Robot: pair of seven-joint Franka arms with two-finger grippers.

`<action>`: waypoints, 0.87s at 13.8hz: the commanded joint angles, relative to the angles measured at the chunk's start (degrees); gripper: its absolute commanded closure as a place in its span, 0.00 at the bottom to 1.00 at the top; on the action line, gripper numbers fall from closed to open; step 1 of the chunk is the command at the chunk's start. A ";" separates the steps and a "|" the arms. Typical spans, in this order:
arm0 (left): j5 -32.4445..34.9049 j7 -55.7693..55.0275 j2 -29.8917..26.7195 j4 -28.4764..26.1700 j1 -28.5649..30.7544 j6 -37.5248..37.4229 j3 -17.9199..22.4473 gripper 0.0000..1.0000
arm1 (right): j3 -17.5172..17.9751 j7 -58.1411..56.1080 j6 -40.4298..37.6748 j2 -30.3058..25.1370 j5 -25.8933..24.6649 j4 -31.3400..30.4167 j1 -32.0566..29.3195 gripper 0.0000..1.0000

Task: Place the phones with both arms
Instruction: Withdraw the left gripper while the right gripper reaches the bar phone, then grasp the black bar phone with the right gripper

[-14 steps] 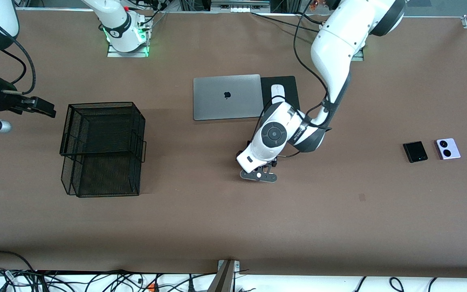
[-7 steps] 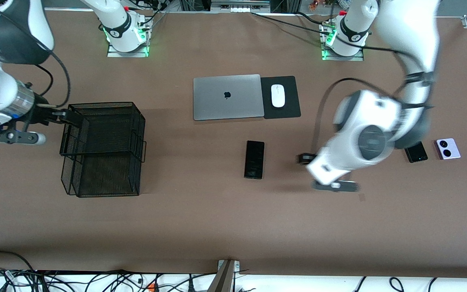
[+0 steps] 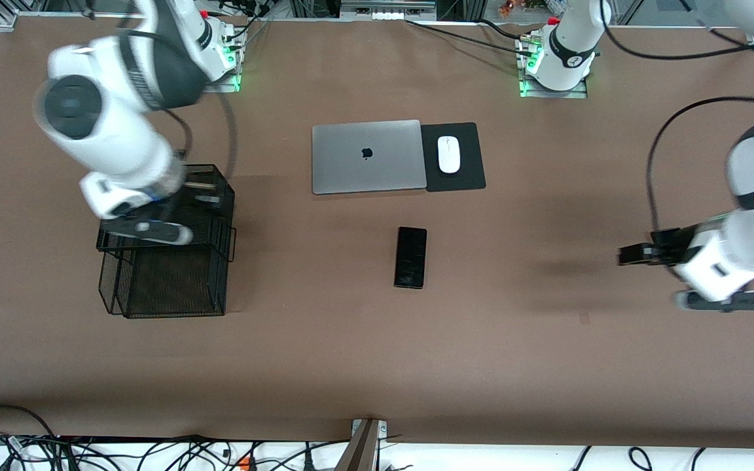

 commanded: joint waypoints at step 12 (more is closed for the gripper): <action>6.06 -0.17 -5.04 2.55 -0.37 -7.59 2.21 0.00 | -1.55 33.12 14.68 34.80 -1.59 30.26 21.51 0.00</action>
